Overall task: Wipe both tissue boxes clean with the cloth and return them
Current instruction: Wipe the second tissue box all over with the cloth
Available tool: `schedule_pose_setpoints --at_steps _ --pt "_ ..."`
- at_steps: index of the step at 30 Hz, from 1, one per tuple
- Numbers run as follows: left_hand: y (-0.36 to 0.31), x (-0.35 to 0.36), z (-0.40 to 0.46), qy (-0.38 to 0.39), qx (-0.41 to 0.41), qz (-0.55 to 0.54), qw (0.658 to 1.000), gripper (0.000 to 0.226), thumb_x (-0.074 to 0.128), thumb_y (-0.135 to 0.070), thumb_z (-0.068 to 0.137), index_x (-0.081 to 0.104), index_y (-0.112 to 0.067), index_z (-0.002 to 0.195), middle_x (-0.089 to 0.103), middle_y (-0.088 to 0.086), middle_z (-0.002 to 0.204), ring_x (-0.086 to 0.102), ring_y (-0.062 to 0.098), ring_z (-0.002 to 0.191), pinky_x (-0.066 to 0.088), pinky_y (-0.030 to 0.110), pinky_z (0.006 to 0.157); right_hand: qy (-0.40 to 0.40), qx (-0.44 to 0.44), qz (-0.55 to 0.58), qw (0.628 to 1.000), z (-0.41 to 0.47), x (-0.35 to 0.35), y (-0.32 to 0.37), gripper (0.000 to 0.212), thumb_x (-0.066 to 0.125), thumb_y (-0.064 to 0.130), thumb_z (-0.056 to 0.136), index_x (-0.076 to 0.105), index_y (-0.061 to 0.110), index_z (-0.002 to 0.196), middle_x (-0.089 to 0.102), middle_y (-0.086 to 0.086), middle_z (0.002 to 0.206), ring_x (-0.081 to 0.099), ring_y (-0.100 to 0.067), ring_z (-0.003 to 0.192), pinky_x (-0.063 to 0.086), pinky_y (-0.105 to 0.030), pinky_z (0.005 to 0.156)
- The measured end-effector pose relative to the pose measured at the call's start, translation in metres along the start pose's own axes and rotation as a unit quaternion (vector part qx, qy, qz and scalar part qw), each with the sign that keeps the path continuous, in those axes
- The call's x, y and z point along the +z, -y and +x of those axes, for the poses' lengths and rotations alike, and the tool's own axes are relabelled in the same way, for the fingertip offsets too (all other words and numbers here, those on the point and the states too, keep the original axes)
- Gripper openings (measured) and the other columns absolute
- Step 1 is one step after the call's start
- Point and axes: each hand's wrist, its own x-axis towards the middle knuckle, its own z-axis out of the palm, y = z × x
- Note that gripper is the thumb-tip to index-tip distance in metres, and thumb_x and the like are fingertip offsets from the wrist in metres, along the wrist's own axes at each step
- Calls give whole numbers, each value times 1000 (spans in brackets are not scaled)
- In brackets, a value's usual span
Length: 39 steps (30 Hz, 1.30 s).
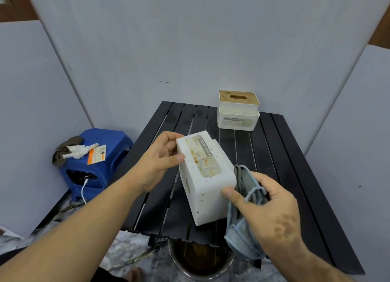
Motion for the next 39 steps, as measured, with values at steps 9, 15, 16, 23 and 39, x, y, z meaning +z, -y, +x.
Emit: schedule_pose_setpoints --at_steps 9,15,16,23,39 --pt "0 5 2 -44 -4 61 997 68 68 -34 79 52 -18 144 65 -1 135 58 14 129 43 37 111 23 24 4 999 -6 2 -2 31 86 22 69 72 31 96 75 9 87 71 -8 81 59 -24 71" --pt "-15 11 -10 -106 -26 111 988 53 66 -32 97 47 -29 146 62 -14 139 54 3 131 35 45 120 45 66 3 997 10 -14 4 42 87 10 68 66 27 99 75 5 89 73 -13 82 59 -31 73" --pt "-18 12 -16 -113 -19 133 984 49 65 -35 98 48 -30 144 59 -15 139 53 0 130 37 42 120 31 80 15 996 15 -19 6 42 87 8 67 64 25 99 75 3 86 73 -16 79 59 -33 71" --pt "-35 21 -50 0 61 372 926 80 65 -73 68 39 -42 137 37 -26 146 41 2 135 33 25 107 68 208 293 931 57 -51 29 21 67 16 85 64 1 98 69 -15 80 68 -26 65 58 -34 59" --pt "-26 6 -36 58 123 446 885 74 69 -50 84 32 -40 148 18 -30 163 27 7 149 18 30 118 254 -197 -267 909 89 -30 35 53 61 -20 77 71 17 113 60 4 98 57 -4 85 43 -3 70"
